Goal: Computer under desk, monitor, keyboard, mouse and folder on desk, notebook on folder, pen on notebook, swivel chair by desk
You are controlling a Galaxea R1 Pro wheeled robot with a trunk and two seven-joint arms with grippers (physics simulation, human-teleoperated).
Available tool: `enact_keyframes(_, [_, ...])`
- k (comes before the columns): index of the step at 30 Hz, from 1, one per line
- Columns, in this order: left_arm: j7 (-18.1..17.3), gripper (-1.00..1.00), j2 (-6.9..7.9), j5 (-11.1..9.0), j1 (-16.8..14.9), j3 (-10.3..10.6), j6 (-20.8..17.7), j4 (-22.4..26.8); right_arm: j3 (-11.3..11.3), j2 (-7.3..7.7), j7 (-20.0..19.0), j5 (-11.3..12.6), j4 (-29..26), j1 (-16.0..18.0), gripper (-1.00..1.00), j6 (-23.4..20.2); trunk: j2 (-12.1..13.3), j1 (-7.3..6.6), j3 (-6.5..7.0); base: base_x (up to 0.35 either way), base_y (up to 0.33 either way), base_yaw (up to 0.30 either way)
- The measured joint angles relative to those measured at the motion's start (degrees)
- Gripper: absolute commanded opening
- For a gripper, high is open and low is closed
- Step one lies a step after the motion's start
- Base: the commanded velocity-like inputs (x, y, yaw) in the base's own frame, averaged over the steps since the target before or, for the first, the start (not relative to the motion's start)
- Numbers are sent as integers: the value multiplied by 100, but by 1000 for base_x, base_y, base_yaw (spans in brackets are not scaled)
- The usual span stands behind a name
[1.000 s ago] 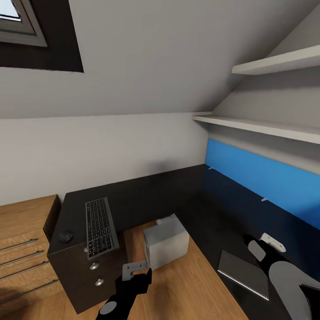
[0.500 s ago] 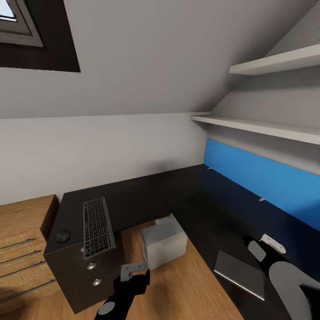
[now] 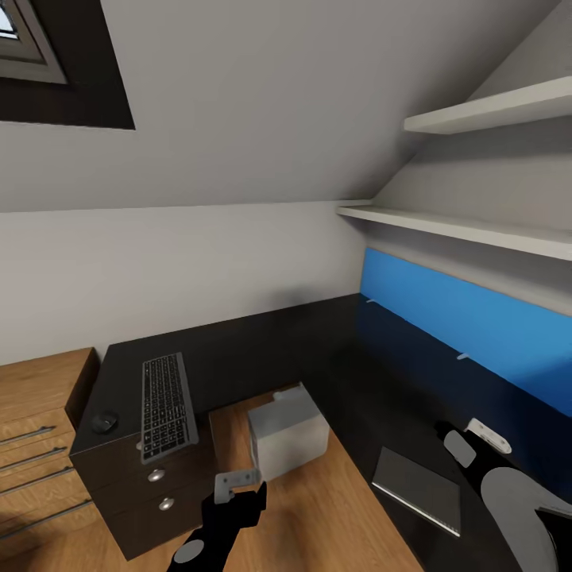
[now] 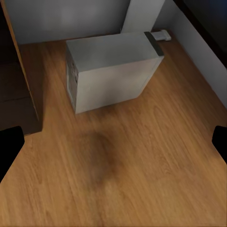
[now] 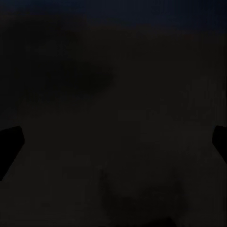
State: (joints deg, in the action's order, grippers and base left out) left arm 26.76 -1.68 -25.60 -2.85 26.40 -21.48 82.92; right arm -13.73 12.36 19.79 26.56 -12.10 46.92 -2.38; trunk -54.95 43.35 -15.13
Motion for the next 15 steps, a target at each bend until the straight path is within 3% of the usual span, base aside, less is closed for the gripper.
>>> enact_keyframes(5, [0, 100, 0, 0, 0, -3, 0, 4, -3, -5, 0, 3, 6, 0, 100, -10, 0, 0, 0, -34, -107, 0])
enact_keyframes(15, [0, 100, -14, -16, -1, -27, 4, 46, -77, -7, -7, 13, 11, 0, 100, -367, -79, 43, -35, -5, -14, 0])
